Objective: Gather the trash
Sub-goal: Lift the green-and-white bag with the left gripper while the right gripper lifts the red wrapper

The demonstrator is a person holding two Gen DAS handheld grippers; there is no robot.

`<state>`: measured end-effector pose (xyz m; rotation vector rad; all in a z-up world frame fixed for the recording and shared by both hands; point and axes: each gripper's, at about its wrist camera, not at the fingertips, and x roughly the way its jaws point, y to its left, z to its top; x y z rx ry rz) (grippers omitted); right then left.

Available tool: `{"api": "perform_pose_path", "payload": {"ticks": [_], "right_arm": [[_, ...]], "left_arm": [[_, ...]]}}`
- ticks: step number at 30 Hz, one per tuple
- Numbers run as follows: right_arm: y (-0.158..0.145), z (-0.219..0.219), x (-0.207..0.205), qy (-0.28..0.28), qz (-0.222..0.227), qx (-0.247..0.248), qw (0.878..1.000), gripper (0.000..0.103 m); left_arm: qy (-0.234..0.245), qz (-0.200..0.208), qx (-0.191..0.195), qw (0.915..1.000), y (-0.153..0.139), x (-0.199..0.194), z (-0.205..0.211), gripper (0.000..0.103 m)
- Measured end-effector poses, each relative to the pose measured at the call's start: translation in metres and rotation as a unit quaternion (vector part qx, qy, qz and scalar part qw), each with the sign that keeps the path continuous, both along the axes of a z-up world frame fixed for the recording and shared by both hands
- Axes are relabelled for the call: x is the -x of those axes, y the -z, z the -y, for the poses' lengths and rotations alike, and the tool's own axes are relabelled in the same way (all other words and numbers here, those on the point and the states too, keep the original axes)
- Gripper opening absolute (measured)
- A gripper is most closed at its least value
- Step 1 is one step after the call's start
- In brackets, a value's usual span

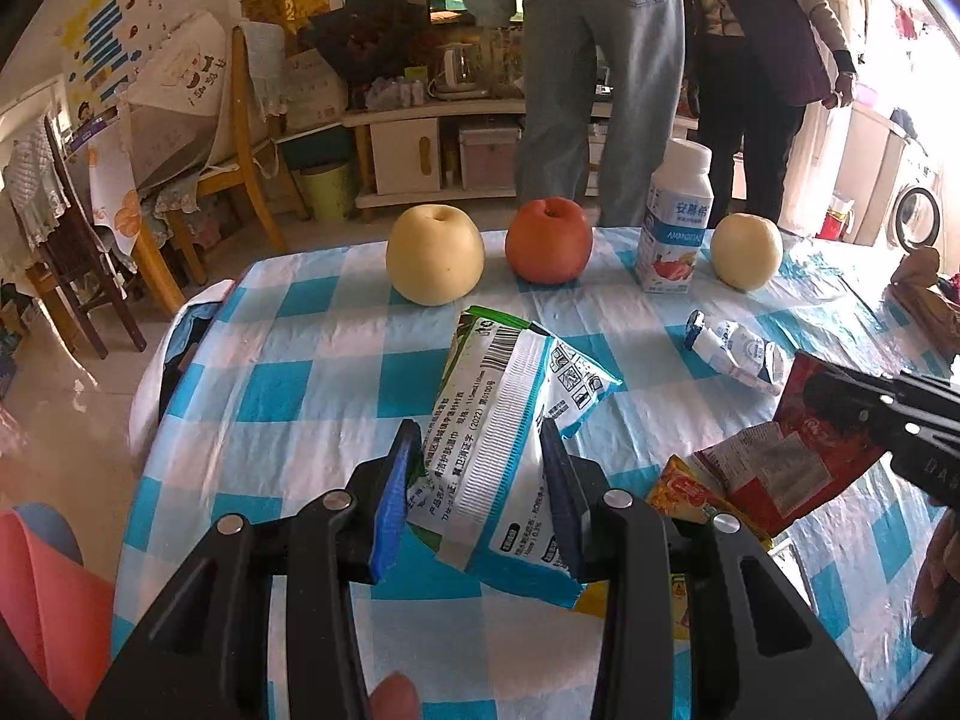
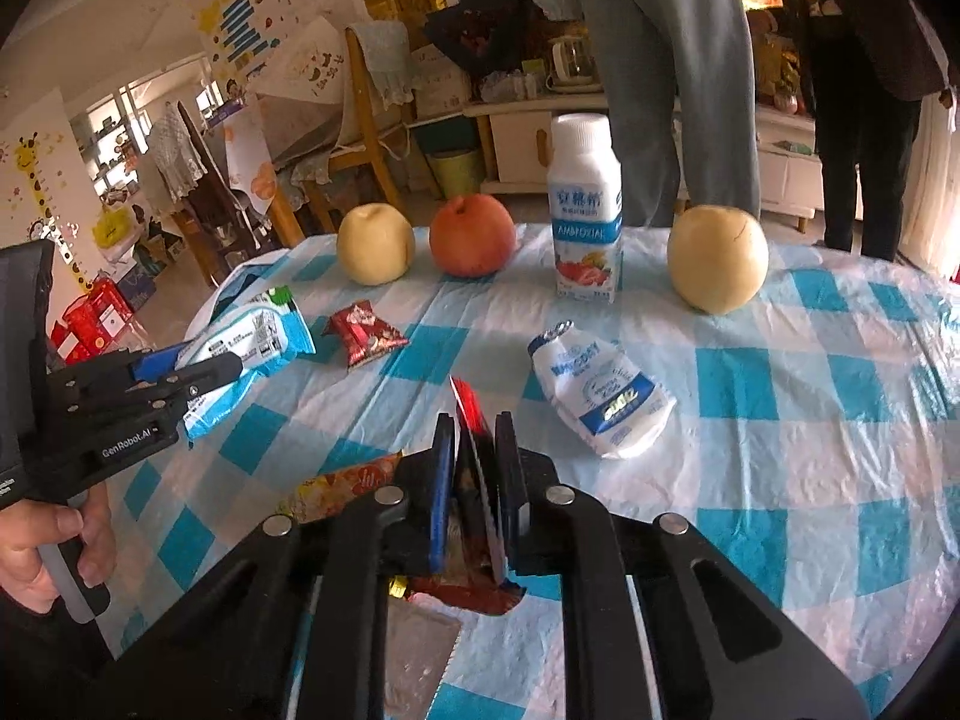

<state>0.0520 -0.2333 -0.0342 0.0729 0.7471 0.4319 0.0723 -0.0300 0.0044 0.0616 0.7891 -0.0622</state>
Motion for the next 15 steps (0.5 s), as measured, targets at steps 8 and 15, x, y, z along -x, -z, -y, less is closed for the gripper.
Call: {"api": "perform_pose_path", "payload": {"ticks": [8, 15], "right_arm": [[0.035, 0.007, -0.017, -0.019, -0.087, -0.030, 0.996, 0.064], [0.052, 0.006, -0.019, -0.022, -0.125, -0.042, 0.991, 0.040]], "left_arm": [[0.000, -0.006, -0.005, 1.0000, 0.003, -0.001, 0.000, 0.041], [-0.001, -0.007, -0.006, 1.0000, 0.005, -0.001, -0.001, 0.041]]}}
